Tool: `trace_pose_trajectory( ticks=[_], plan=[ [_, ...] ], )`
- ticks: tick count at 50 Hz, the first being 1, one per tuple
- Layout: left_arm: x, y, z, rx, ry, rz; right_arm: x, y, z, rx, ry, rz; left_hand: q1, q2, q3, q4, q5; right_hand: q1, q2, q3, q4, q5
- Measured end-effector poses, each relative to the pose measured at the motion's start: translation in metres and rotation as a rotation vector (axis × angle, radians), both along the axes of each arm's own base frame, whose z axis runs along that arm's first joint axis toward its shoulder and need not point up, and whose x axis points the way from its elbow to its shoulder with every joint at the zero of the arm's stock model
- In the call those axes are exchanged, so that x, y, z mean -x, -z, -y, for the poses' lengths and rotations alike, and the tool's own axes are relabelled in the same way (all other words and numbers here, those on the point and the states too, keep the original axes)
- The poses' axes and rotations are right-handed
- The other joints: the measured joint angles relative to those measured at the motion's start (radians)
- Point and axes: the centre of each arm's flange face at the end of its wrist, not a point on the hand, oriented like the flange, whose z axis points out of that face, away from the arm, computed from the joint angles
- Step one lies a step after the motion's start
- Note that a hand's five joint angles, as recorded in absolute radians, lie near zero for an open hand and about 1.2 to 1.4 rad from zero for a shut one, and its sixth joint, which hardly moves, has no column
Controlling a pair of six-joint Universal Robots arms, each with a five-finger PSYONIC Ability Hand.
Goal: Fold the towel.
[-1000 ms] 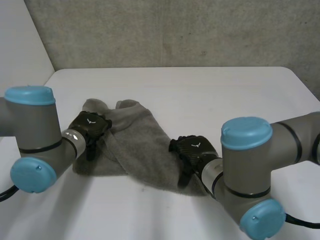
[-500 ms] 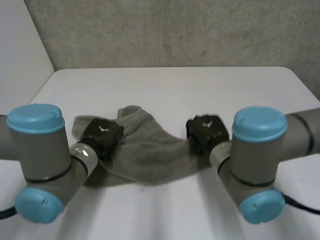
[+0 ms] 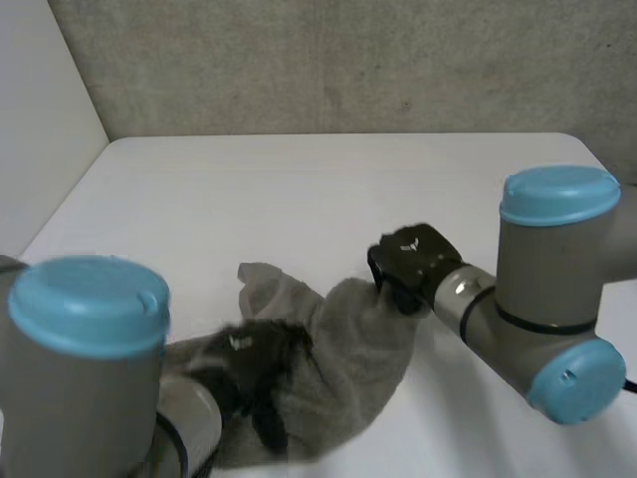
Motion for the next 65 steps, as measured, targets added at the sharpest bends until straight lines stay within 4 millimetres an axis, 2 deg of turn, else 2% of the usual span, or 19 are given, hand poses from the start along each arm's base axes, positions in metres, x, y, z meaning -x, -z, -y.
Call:
trace_pose_trajectory(
  ticks=[9, 12, 16, 20, 26, 30, 32, 34, 36, 39, 44, 45, 47, 48, 52, 56, 58, 60, 65],
  plan=[
    [0.009, -0.035, 0.078, 0.2, -0.116, -0.12, 0.028, 0.011, -0.01, -0.063, 0.04, -0.026, -0.034, -0.039, -0.036, -0.04, -0.039, 0.0, 0.002, 0.0, 0.0, 0.0],
    [0.014, -0.034, 0.09, 0.225, -0.109, -0.106, 0.031, 0.014, -0.013, -0.07, 0.034, -0.027, -0.034, -0.039, -0.036, -0.04, -0.04, 0.0, 0.002, 0.0, 0.0, 0.0],
    [0.024, -0.022, 0.107, 0.255, -0.076, -0.045, 0.033, 0.018, -0.02, -0.079, 0.017, -0.028, -0.034, -0.038, -0.036, -0.04, -0.04, 0.0, 0.002, 0.0, 0.0, 0.0],
    [0.038, 0.011, 0.125, 0.284, 0.006, 0.105, 0.033, 0.023, -0.025, -0.082, 0.001, -0.032, -0.001, 0.002, 0.001, -0.002, -0.007, 0.0, 0.002, 0.0, 0.0, 0.0],
    [0.046, 0.039, 0.135, 0.299, 0.068, 0.21, 0.033, 0.025, -0.025, -0.075, -0.001, -0.042, 0.069, 0.072, 0.073, 0.07, 0.066, 0.0, 0.002, 0.0, 0.0, 0.001],
    [0.052, 0.048, 0.146, 0.322, 0.08, 0.231, 0.032, 0.024, -0.02, -0.052, -0.003, -0.053, 0.616, 0.598, 0.596, 0.596, 0.579, 0.0, 0.002, 0.0, 0.0, 0.001],
    [0.054, 0.047, 0.15, 0.331, 0.078, 0.227, 0.032, 0.023, -0.019, -0.044, -0.004, -0.054, 0.616, 0.598, 0.596, 0.596, 0.579, 0.0, 0.002, 0.0, 0.0, 0.001],
    [0.057, 0.042, 0.156, 0.354, 0.071, 0.213, 0.029, 0.017, -0.013, -0.003, -0.006, -0.051, 0.813, 0.828, 0.826, 0.824, 0.81, 0.0, 0.002, 0.0, 0.0, 0.001],
    [0.06, 0.034, 0.16, 0.381, 0.063, 0.194, 0.026, 0.011, -0.007, 0.038, -0.004, -0.038, 0.85, 0.887, 0.883, 0.881, 0.853, 0.0, 0.002, 0.0, 0.0, 0.001],
    [0.067, 0.003, 0.172, 0.481, 0.036, 0.122, 0.019, -0.01, 0.011, 0.161, 0.011, 0.014, 0.868, 0.913, 0.911, 0.908, 0.877, 0.0, 0.002, 0.0, 0.0, 0.001],
    [0.075, -0.078, 0.187, 0.741, -0.049, -0.064, 0.006, -0.055, 0.044, 0.449, 0.057, 0.162, 0.869, 0.926, 0.923, 0.922, 0.887, 0.0, 0.002, 0.0, 0.001, 0.001],
    [0.074, -0.103, 0.189, 0.82, -0.084, -0.124, 0.003, -0.07, 0.051, 0.541, 0.072, 0.213, 0.869, 0.927, 0.924, 0.924, 0.893, 0.0, 0.002, 0.0, 0.001, 0.001],
    [0.072, -0.128, 0.189, 0.896, -0.123, -0.186, 0.001, -0.083, 0.056, 0.618, 0.085, 0.258, 0.869, 0.928, 0.925, 0.924, 0.894, 0.0, 0.002, 0.0, 0.0, 0.001],
    [0.067, -0.151, 0.188, 0.965, -0.167, -0.246, 0.0, -0.101, 0.06, 0.718, 0.103, 0.32, 0.869, 0.928, 0.926, 0.926, 0.895, 0.0, 0.002, 0.0, 0.001, 0.001],
    [0.052, -0.176, 0.182, 1.039, -0.247, -0.316, 0.002, -0.123, 0.058, 0.823, 0.125, 0.39, 0.869, 0.929, 0.927, 0.927, 0.895, 0.0, 0.002, 0.0, 0.001, 0.001],
    [0.039, -0.163, 0.18, 1.009, -0.272, -0.285, 0.006, -0.119, 0.052, 0.778, 0.126, 0.363, 0.869, 0.929, 0.927, 0.927, 0.895, 0.0, 0.003, 0.0, 0.001, 0.001],
    [0.024, -0.123, 0.174, 0.912, -0.269, -0.193, 0.01, -0.098, 0.044, 0.636, 0.111, 0.274, 0.869, 0.929, 0.927, 0.927, 0.895, 0.0, 0.003, 0.001, 0.001, 0.001],
    [0.018, -0.106, 0.17, 0.868, -0.262, -0.155, 0.012, -0.085, 0.038, 0.542, 0.098, 0.215, 0.869, 0.929, 0.927, 0.927, 0.895, 0.0, 0.003, 0.002, 0.001, 0.001],
    [-0.002, -0.023, 0.139, 0.64, -0.185, 0.008, 0.023, -0.023, 0.012, 0.139, 0.022, -0.042, 0.869, 0.929, 0.927, 0.927, 0.895, 0.0, 0.003, 0.002, 0.001, 0.001]
  ],
)
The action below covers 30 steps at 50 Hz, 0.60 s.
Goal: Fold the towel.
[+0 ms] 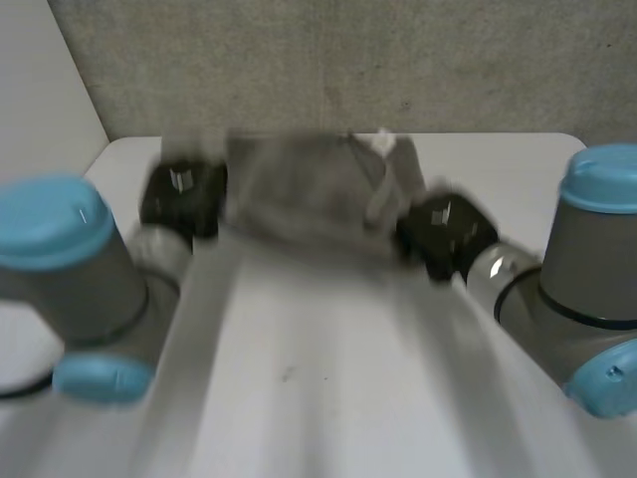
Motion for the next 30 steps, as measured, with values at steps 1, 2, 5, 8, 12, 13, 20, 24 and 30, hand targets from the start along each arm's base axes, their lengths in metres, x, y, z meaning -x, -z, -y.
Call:
trace_pose_trajectory(
  ticks=[1, 2, 5, 8, 12, 13, 20, 24, 30],
  plan=[
    [-0.005, 0.018, -0.01, -0.058, 0.01, 0.033, 0.003, 0.01, -0.005, -0.071, -0.01, -0.041, 0.0, 0.0, 0.0, 0.0, 0.0, 0.0, 0.0, 0.0, 0.0, 0.0],
    [-0.009, 0.034, -0.019, -0.112, 0.019, 0.063, 0.006, 0.02, -0.008, -0.134, -0.019, -0.075, 0.0, -0.003, -0.001, -0.001, 0.0, 0.0, 0.0, 0.0, 0.0, 0.0],
    [-0.019, 0.065, -0.04, -0.227, 0.035, 0.129, 0.011, 0.036, -0.011, -0.214, -0.029, -0.108, -0.072, -0.136, -0.134, -0.137, -0.094, 0.0, 0.0, 0.0, 0.0, 0.0],
    [-0.026, 0.079, -0.053, -0.298, 0.042, 0.172, 0.014, 0.044, -0.009, -0.228, -0.027, -0.103, -0.288, -0.334, -0.331, -0.335, -0.302, 0.0, 0.0, 0.0, 0.0, 0.0],
    [-0.032, 0.084, -0.066, -0.372, 0.048, 0.22, 0.014, 0.048, -0.008, -0.211, -0.023, -0.081, -0.641, -0.702, -0.698, -0.692, -0.66, 0.001, 0.0, 0.0, 0.0, 0.0],
    [-0.033, 0.083, -0.068, -0.382, 0.05, 0.226, 0.014, 0.048, -0.008, -0.209, -0.023, -0.078, -0.684, -0.746, -0.732, -0.738, -0.705, 0.001, 0.0, 0.0, 0.0, 0.0],
    [-0.032, 0.05, -0.076, -0.364, 0.068, 0.215, 0.014, 0.049, -0.013, -0.199, -0.023, -0.069, -0.918, -0.981, -0.978, -0.978, -0.945, 0.001, 0.0, 0.0, 0.0, 0.001],
    [-0.025, 0.018, -0.076, -0.279, 0.092, 0.165, 0.015, 0.05, -0.016, -0.202, -0.024, -0.072, -0.94, -1.002, -0.995, -1.001, -0.966, 0.001, 0.0, 0.0, 0.0, 0.001],
    [-0.013, -0.014, -0.068, -0.176, 0.121, 0.103, 0.016, 0.051, -0.017, -0.208, -0.024, -0.076, -0.941, -1.002, -0.995, -1.001, -0.966, 0.001, 0.0, 0.0, 0.0, 0.001]
  ],
)
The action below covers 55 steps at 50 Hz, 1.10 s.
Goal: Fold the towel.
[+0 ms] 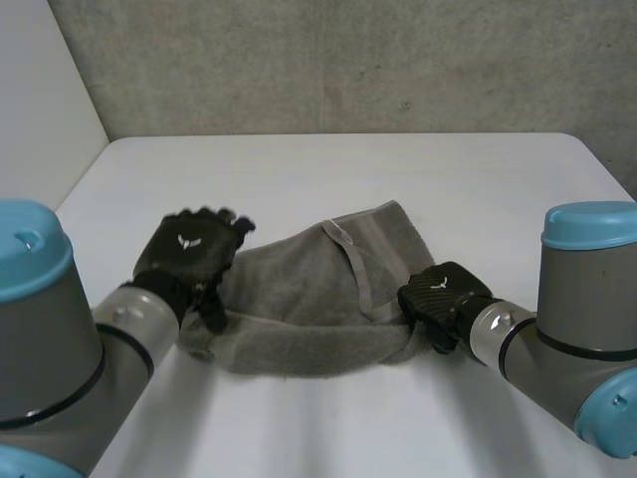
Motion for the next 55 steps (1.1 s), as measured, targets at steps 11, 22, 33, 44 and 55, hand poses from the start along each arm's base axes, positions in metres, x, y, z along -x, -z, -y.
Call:
trace_pose_trajectory(
  ticks=[11, 22, 33, 44, 55],
  plan=[
    [0.027, 0.025, 0.035, -0.057, 0.013, 0.036, 0.001, 0.003, -0.002, -0.006, -0.002, -0.008, 0.113, 0.117, 0.112, 0.112, 0.105, 0.0, 0.0, 0.0, 0.0, 0.0],
    [0.032, 0.073, 0.042, -0.262, 0.013, 0.163, 0.002, 0.003, 0.002, -0.001, 0.005, -0.013, 0.226, 0.231, 0.226, 0.229, 0.224, 0.0, 0.0, 0.0, 0.0, 0.0],
    [0.018, 0.081, 0.02, -0.385, 0.002, 0.207, 0.003, 0.005, 0.002, -0.006, 0.005, -0.018, 0.22, 0.224, 0.22, 0.221, 0.22, 0.0, 0.0, 0.0, 0.0, 0.0],
    [0.012, 0.078, 0.012, -0.387, -0.003, 0.206, 0.003, 0.006, 0.002, -0.006, 0.004, -0.019, 0.231, 0.235, 0.227, 0.232, 0.226, 0.0, 0.0, 0.0, 0.0, 0.0],
    [0.015, 0.074, 0.017, -0.343, -0.005, 0.18, 0.002, 0.006, 0.003, 0.004, -0.001, -0.023, 0.622, 0.625, 0.619, 0.627, 0.622, 0.0, 0.0, 0.0, 0.0, 0.0]
  ],
)
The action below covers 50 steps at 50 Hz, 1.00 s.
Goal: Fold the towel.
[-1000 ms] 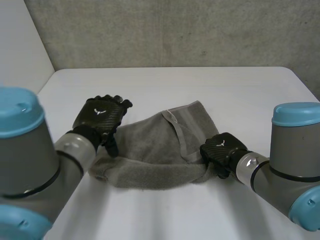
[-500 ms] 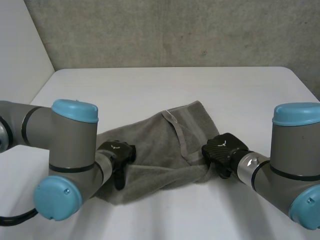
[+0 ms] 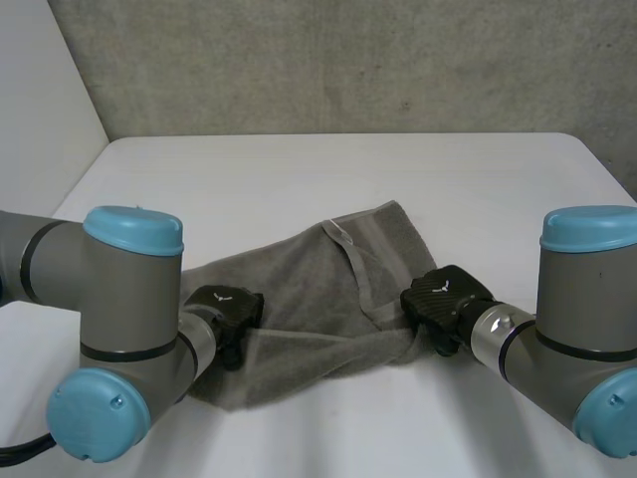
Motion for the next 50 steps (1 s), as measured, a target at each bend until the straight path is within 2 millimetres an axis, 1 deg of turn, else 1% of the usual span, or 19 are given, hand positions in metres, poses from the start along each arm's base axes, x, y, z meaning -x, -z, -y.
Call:
trace_pose_trajectory(
  ticks=[2, 3, 4, 6, 9, 15, 19, 23, 25, 26, 28, 30, 33, 42, 50],
  plan=[
    [0.0, 0.0, 0.0, 0.0, 0.0, 0.0, 0.0, 0.0, 0.0, 0.0, 0.0, 0.0, 0.0, 0.0, 0.0, 0.0, 0.0, 0.0, 0.0, 0.0, 0.0, 0.0],
    [0.0, -0.005, 0.0, 0.021, 0.001, -0.014, 0.0, 0.0, 0.0, 0.001, 0.0, 0.0, 0.0, 0.0, 0.0, 0.0, 0.0, 0.0, 0.0, 0.0, 0.0, 0.0],
    [0.0, -0.006, 0.0, 0.024, 0.001, -0.016, 0.0, 0.0, 0.0, 0.003, 0.0, 0.0, -0.097, -0.093, -0.092, -0.098, -0.095, 0.0, 0.0, 0.0, 0.0, 0.0],
    [0.0, -0.01, -0.002, 0.034, 0.004, -0.022, 0.0, 0.0, 0.0, 0.005, -0.002, -0.001, -0.192, -0.186, -0.185, -0.191, -0.188, 0.0, 0.0, 0.0, 0.0, 0.0],
    [0.0, -0.012, -0.006, 0.04, 0.008, -0.025, 0.0, 0.0, 0.0, 0.006, -0.003, -0.002, -0.22, -0.222, -0.222, -0.226, -0.222, 0.0, 0.0, 0.0, 0.0, 0.0],
    [-0.003, -0.013, -0.014, 0.034, 0.016, -0.017, 0.0, 0.001, 0.0, 0.007, -0.004, -0.003, -0.225, -0.226, -0.225, -0.23, -0.227, 0.0, 0.0, 0.0, 0.0, 0.0],
    [-0.004, -0.011, -0.019, 0.023, 0.023, -0.006, 0.0, 0.001, 0.0, 0.007, -0.005, -0.004, -0.118, -0.119, -0.119, -0.123, -0.128, 0.0, 0.0, 0.0, 0.0, 0.0],
    [-0.004, -0.005, -0.021, 0.014, 0.027, 0.005, 0.0, 0.002, 0.0, 0.005, -0.005, -0.005, -0.088, -0.086, -0.085, -0.09, -0.088, 0.0, 0.0, 0.0, 0.0, 0.0],
    [-0.003, -0.004, -0.021, 0.014, 0.027, 0.007, 0.0, 0.002, 0.0, 0.004, -0.005, -0.005, -0.119, -0.116, -0.117, -0.117, -0.112, 0.0, 0.0, 0.0, 0.0, 0.0],
    [-0.002, -0.001, -0.02, 0.015, 0.025, 0.01, 0.0, 0.002, 0.0, 0.003, -0.004, -0.006, -0.172, -0.169, -0.169, -0.175, -0.171, 0.0, 0.0, 0.0, 0.0, 0.0],
    [-0.002, 0.0, -0.019, 0.017, 0.025, 0.01, 0.0, 0.002, 0.0, 0.002, -0.004, -0.007, -0.186, -0.182, -0.182, -0.189, -0.184, 0.0, 0.0, 0.0, 0.0, 0.0],
    [0.0, 0.002, -0.015, 0.033, 0.022, 0.003, 0.0, 0.003, 0.0, 0.001, -0.004, -0.007, -0.314, -0.317, -0.316, -0.322, -0.313, 0.0, 0.0, 0.0, 0.0, 0.0],
    [0.002, 0.001, -0.011, 0.058, 0.018, -0.011, 0.0, 0.003, 0.0, 0.001, -0.004, -0.008, -0.359, -0.36, -0.36, -0.366, -0.362, 0.0, 0.0, 0.0, 0.0, 0.0],
    [0.003, -0.004, -0.003, 0.119, -0.012, -0.032, 0.0, 0.003, 0.0, 0.001, -0.004, -0.007, -0.377, -0.379, -0.378, -0.385, -0.384, 0.0, 0.0, 0.0, 0.0, 0.0],
    [0.0, 0.001, -0.004, 0.109, -0.027, -0.008, 0.0, 0.003, 0.0, 0.002, -0.004, -0.007, -0.343, -0.341, -0.342, -0.345, -0.347, 0.0, 0.0, 0.0, 0.0, 0.0]
  ],
)
